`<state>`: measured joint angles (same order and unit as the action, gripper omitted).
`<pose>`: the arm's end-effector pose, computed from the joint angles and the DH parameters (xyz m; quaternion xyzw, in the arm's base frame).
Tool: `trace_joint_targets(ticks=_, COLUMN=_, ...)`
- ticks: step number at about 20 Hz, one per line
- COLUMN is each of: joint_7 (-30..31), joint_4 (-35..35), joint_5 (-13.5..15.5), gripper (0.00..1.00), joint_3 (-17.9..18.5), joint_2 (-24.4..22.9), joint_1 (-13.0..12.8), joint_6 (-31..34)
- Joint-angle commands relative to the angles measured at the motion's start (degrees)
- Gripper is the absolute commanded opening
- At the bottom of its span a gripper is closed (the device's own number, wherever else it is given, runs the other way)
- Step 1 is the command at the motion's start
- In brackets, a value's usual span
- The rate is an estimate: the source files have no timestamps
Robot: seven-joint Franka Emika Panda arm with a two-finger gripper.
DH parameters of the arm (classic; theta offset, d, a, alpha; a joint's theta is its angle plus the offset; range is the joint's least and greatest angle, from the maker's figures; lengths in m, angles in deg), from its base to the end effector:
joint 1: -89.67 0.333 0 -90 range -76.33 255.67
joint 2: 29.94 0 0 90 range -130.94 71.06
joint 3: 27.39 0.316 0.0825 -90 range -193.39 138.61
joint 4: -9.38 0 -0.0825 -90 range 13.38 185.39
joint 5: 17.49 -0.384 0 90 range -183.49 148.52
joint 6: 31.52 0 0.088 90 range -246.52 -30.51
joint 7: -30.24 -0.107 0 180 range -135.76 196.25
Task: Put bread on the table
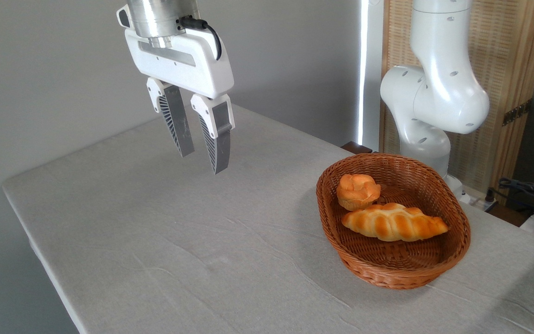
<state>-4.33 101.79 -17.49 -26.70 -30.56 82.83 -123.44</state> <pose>0.5505 -0.0593 0.6135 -0.9375 0.3479 -0.0011 0.0002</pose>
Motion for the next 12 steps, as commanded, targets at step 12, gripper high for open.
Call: trace_joint_targets(ticks=12, joint_7=-1.38, joint_4=1.37, joint_5=0.18, gripper=1.0, joint_3=0.36, joint_2=-0.88, joint_1=0.34, joint_6=-0.54)
